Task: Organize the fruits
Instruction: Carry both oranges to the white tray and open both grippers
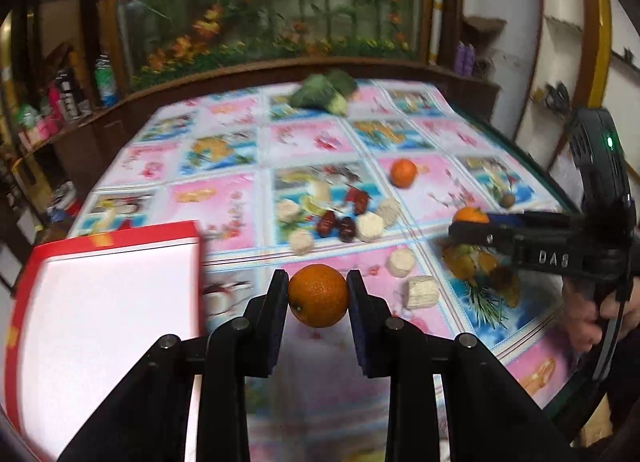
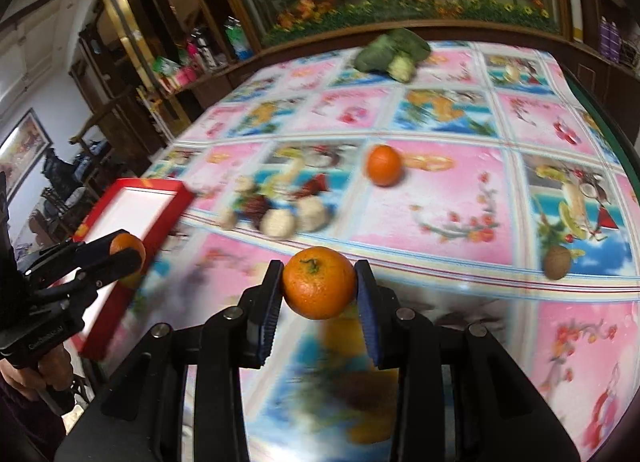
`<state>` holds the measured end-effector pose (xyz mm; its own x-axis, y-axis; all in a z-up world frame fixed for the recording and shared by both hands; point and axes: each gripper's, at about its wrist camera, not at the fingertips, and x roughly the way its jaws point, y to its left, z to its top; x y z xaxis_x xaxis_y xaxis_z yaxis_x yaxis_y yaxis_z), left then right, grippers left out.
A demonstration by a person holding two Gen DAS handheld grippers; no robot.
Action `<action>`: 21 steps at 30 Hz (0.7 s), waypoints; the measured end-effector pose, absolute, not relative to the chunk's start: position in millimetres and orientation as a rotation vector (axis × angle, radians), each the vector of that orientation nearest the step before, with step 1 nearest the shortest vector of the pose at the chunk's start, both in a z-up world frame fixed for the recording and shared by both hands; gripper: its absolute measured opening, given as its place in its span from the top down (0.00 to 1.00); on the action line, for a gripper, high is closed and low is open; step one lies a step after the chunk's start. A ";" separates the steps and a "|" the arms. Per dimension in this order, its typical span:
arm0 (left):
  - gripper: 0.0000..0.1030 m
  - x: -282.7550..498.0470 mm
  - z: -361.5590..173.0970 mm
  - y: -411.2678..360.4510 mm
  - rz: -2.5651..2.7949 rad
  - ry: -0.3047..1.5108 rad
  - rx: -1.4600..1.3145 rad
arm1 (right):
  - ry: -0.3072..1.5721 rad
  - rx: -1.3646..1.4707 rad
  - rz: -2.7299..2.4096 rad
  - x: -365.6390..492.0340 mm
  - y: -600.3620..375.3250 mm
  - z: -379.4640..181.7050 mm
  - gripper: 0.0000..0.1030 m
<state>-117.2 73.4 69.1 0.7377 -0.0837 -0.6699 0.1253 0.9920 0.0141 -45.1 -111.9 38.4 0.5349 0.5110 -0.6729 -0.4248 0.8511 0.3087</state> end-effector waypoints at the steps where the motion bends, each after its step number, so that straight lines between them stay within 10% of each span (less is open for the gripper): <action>1: 0.72 -122.8 72.9 78.9 -0.099 0.719 0.049 | 0.835 0.114 0.588 -51.7 -100.3 41.0 0.63; 21: 0.72 -204.7 44.1 214.0 0.316 0.758 -0.011 | 0.888 -0.093 0.930 -138.4 119.3 40.6 0.63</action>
<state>-204.7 214.0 44.1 0.6814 0.2774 -0.6774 -0.2853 0.9529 0.1032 -138.4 119.3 40.6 0.2815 0.6568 -0.6995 -0.7289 0.6205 0.2892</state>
